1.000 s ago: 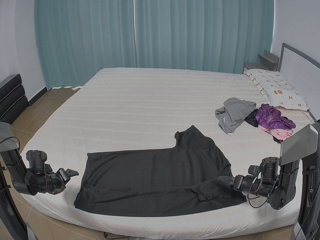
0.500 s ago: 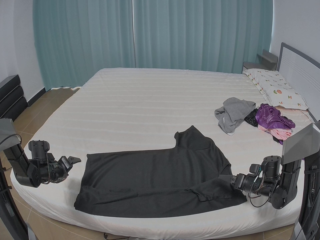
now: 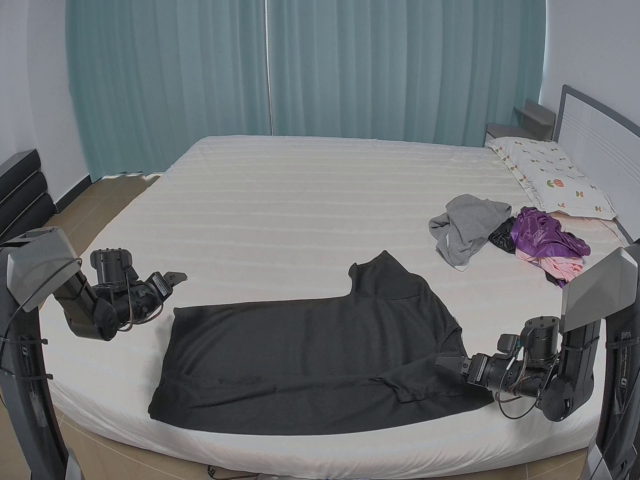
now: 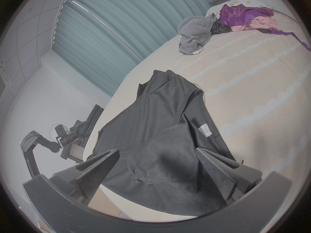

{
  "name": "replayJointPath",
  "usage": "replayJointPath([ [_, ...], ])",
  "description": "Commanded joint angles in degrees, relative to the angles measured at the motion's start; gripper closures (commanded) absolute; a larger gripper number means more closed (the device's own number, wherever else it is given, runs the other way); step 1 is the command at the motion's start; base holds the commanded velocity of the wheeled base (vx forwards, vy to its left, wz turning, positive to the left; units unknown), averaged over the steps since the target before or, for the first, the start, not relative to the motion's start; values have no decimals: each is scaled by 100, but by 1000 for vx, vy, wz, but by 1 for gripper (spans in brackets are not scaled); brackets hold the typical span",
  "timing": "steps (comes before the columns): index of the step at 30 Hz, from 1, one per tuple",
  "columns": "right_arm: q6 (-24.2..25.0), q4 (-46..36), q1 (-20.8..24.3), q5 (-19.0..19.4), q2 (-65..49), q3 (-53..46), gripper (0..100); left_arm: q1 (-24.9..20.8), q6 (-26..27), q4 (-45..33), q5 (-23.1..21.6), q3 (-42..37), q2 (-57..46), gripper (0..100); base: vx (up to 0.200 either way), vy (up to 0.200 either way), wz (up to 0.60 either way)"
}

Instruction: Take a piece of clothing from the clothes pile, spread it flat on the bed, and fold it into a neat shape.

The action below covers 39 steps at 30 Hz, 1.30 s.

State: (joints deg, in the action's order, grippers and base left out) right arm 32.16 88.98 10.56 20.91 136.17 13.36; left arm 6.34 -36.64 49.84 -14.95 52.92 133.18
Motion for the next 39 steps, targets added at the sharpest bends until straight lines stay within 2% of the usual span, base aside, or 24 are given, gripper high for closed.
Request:
replayJointPath([
  [1, 1, 85, 69, 1, 208, 0, 0, -159, -1, 0, 220, 799, 876, 0, 0, 0, 0],
  [4, 1, 85, 175, -8, 235, -53, 0, -168, 43, 9, 387, 913, 1017, 0, 0, 0, 0],
  [12, 203, 85, 298, -16, 243, -79, 0, -203, 70, 9, 414, 931, 1061, 0, 0, 0, 0],
  [18, 212, 85, 307, -219, 243, -35, 0, -274, 246, 9, 414, 948, 1149, 0, 0, 0, 0],
  [35, 221, 85, 315, -219, 200, -27, 0, -291, 448, 9, 589, 1150, 1368, 0, 0, 0, 0],
  [36, 221, 85, 315, -219, 200, -27, 0, -291, 448, 9, 598, 1168, 1368, 100, 0, 0, 0],
  [39, 221, 85, 307, -219, 191, -27, 0, -291, 448, 17, 607, 1168, 1368, 100, 0, 0, 0],
])
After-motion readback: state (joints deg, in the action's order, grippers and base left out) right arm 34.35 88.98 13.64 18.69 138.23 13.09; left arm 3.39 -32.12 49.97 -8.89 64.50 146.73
